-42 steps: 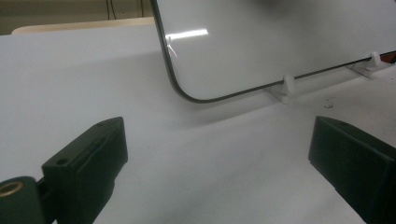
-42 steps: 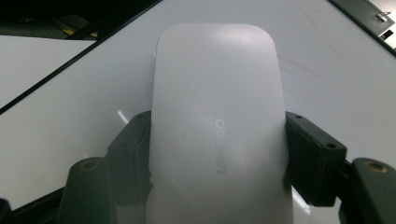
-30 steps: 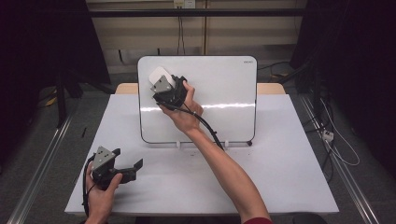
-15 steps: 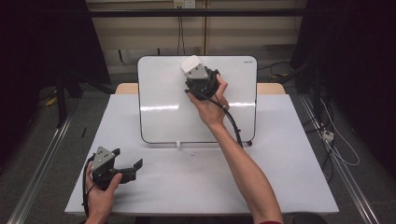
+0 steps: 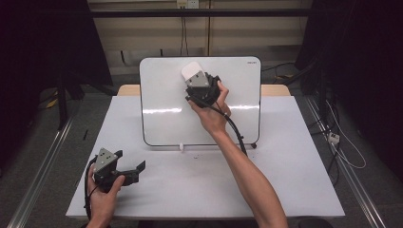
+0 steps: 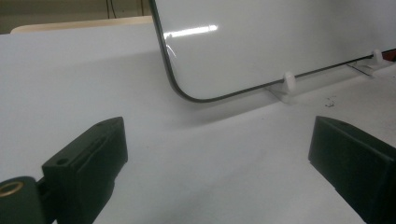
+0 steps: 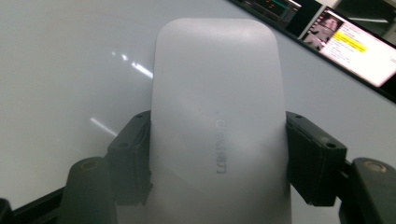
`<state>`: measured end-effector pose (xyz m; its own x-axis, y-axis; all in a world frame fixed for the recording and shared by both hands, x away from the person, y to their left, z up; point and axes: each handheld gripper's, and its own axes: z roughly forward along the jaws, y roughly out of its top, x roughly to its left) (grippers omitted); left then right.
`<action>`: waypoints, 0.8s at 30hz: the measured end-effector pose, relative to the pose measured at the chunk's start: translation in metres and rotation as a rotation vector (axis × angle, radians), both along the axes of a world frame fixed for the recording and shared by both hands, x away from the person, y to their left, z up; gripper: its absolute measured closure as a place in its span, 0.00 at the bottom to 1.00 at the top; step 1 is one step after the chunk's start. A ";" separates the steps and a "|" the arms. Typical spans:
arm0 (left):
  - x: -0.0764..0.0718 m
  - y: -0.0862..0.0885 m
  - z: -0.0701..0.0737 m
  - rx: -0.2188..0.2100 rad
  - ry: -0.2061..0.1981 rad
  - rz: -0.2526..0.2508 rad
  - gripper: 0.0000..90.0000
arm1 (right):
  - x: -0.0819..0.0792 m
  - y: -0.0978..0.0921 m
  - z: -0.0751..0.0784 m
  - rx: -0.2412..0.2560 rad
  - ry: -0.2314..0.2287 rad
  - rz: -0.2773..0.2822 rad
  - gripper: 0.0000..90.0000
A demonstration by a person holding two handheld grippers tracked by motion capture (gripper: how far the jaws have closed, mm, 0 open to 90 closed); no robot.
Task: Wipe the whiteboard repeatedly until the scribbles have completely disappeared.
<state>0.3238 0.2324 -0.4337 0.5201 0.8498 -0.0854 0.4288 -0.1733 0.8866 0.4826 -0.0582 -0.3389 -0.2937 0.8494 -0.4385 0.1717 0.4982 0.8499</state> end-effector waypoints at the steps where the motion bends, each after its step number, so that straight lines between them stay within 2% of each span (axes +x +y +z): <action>1: 0.000 0.000 0.000 0.000 0.000 -0.002 0.05 | -0.002 0.007 -0.003 -0.014 0.001 0.015 0.35; 6: 0.000 -0.001 0.000 -0.005 -0.007 -0.002 0.05 | -0.010 0.044 -0.016 -0.069 0.003 0.098 0.35; 8: 0.000 -0.001 0.000 -0.004 -0.008 0.002 0.05 | -0.010 0.052 -0.018 -0.073 -0.007 0.087 0.35; 9: 0.000 -0.001 0.000 -0.002 -0.008 -0.001 0.05 | -0.009 0.057 -0.018 -0.056 -0.003 0.086 0.35; 12: -0.001 0.000 0.000 -0.003 -0.007 -0.001 0.05 | -0.008 0.064 -0.016 -0.055 -0.011 0.086 0.35; 19: 0.001 -0.001 -0.001 -0.005 -0.006 -0.005 0.05 | -0.007 0.067 -0.015 -0.047 -0.014 0.089 0.35; 24: 0.001 -0.002 -0.001 -0.002 -0.002 -0.003 0.05 | -0.014 0.076 -0.022 -0.086 -0.018 0.121 0.35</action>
<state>0.3246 0.2308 -0.4342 0.5226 0.8482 -0.0856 0.4262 -0.1730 0.8880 0.4687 0.0175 -0.3604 -0.3836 0.7671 -0.5142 0.0911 0.5855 0.8055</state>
